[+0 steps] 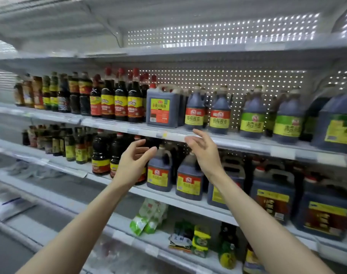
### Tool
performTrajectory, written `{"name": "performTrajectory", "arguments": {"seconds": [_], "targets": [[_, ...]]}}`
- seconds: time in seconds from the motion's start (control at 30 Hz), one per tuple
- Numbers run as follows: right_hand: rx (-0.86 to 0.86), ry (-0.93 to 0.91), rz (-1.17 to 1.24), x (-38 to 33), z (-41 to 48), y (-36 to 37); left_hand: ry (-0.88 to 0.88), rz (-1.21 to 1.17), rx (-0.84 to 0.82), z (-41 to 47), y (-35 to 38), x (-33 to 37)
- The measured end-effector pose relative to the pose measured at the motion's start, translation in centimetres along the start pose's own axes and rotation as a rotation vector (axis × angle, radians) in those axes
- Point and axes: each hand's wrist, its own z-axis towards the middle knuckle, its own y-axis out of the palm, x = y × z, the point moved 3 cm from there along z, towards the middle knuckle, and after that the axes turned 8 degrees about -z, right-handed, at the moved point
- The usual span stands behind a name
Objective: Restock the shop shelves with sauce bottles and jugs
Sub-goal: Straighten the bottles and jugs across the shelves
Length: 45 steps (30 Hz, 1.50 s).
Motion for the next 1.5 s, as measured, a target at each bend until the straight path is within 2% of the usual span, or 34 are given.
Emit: {"name": "performTrajectory", "arguments": {"seconds": [0.27, 0.7, 1.13, 1.5], "targets": [[-0.139, -0.122, 0.048, -3.1, 6.1, 14.3, 0.066, 0.055, 0.147, 6.3, -12.8, 0.2], [-0.133, -0.140, 0.149, -0.4, 21.7, 35.9, 0.072, 0.141, 0.176, 24.3, -29.1, -5.6], [-0.013, -0.077, -0.001, 4.2, 30.7, 47.0, 0.024, 0.098, -0.015, 39.6, -34.9, -14.4], [0.189, 0.066, -0.090, 6.8, 36.0, 55.0, -0.010, -0.039, -0.240, 52.0, -37.5, -20.4]]}}
